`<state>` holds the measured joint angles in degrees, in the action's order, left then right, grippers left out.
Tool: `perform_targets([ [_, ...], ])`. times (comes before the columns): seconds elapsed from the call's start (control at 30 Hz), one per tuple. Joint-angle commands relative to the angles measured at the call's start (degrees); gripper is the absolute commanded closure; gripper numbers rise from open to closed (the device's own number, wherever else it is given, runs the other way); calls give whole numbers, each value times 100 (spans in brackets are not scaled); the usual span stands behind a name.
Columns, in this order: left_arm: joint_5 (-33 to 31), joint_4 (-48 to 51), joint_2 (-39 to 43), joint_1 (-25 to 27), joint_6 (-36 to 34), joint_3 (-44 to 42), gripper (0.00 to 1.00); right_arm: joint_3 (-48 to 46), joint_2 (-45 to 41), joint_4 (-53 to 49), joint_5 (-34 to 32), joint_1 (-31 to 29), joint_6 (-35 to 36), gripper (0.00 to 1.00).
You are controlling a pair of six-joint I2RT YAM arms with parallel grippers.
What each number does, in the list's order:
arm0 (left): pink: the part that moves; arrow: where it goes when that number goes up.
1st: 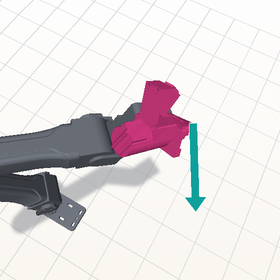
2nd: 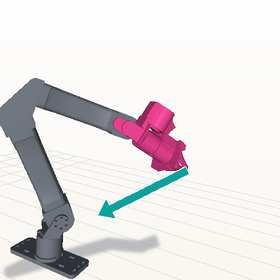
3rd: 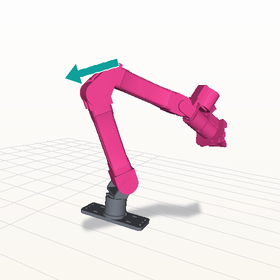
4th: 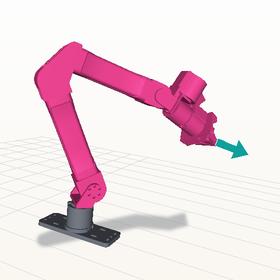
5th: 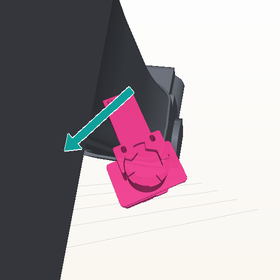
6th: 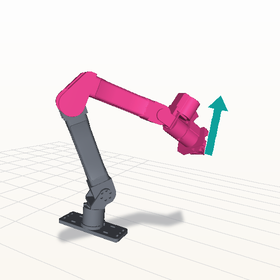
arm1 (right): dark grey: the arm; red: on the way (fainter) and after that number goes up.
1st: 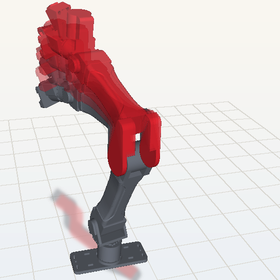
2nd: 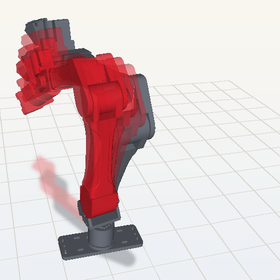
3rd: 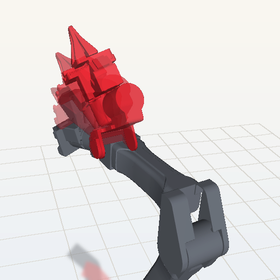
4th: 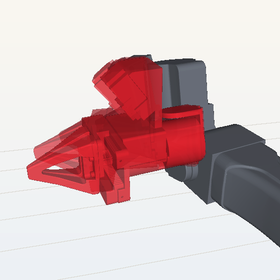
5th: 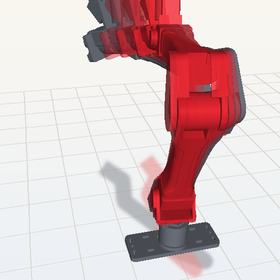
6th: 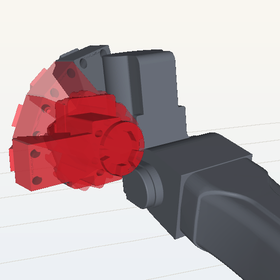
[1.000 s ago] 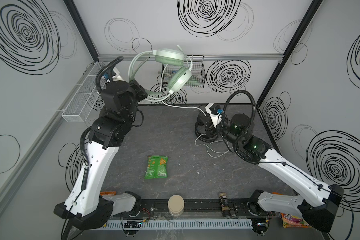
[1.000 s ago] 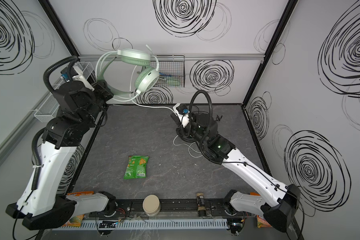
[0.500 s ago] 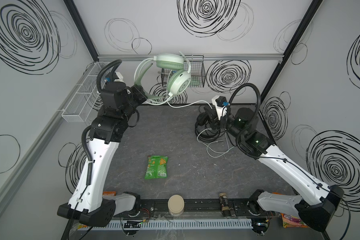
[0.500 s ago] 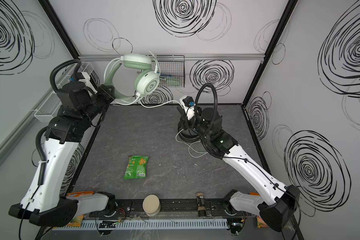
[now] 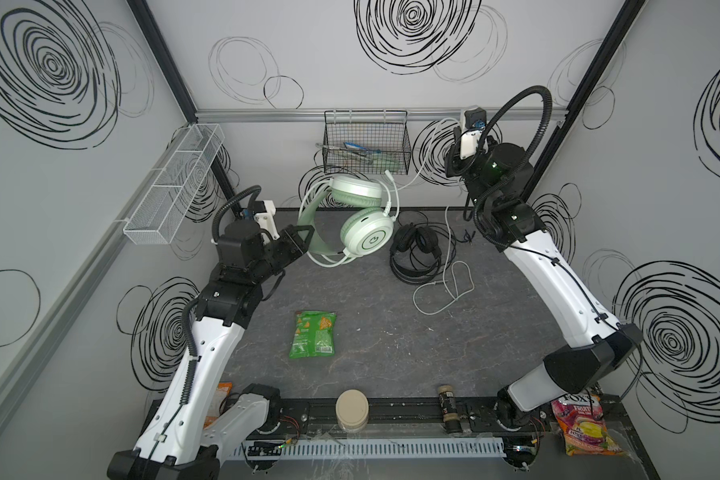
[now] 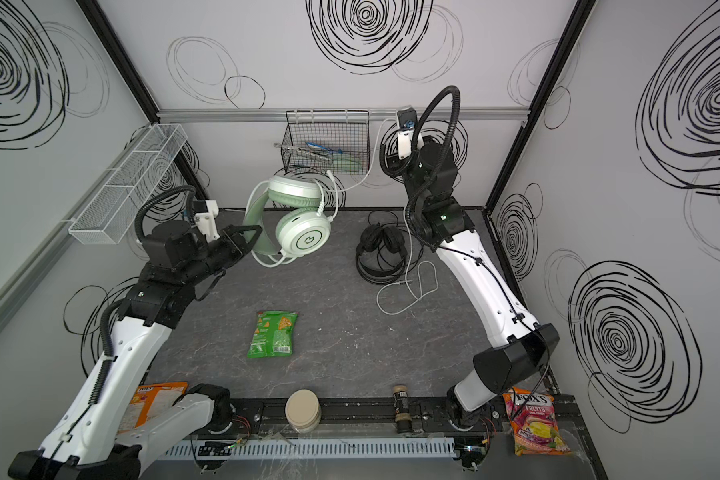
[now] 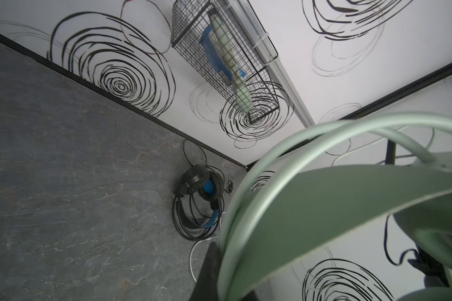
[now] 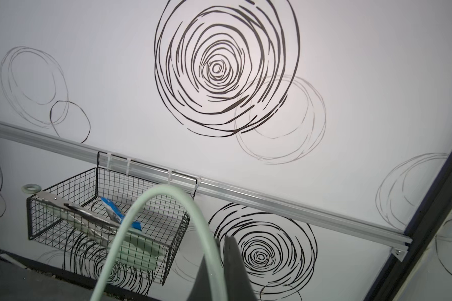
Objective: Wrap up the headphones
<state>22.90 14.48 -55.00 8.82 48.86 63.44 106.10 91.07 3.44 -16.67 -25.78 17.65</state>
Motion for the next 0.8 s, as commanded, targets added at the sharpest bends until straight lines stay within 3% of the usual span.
perform_targets([
  [0.0,874,-2812,494,117,823,-301,100,374,212,133,126,113,-27,100],
  [0.13,1429,-2910,416,420,503,-256,100,724,434,-46,310,104,-252,100],
  [0.23,1835,-1733,215,846,-493,-91,100,889,510,-112,402,39,-274,100],
  [0.3,1552,-273,88,1145,-1533,154,100,904,484,-110,434,30,-259,100],
  [0.4,642,1347,-56,1309,-2674,362,100,870,377,-107,421,10,-159,100],
  [0.53,83,1552,16,1322,-2936,101,100,756,228,-61,291,-178,209,100],
  [0.63,-96,1408,-38,1417,-2880,-91,100,604,95,130,83,-562,847,100],
  [0.77,-807,1342,-226,1397,-2736,-111,100,423,-73,484,-282,-1329,2069,100],
])
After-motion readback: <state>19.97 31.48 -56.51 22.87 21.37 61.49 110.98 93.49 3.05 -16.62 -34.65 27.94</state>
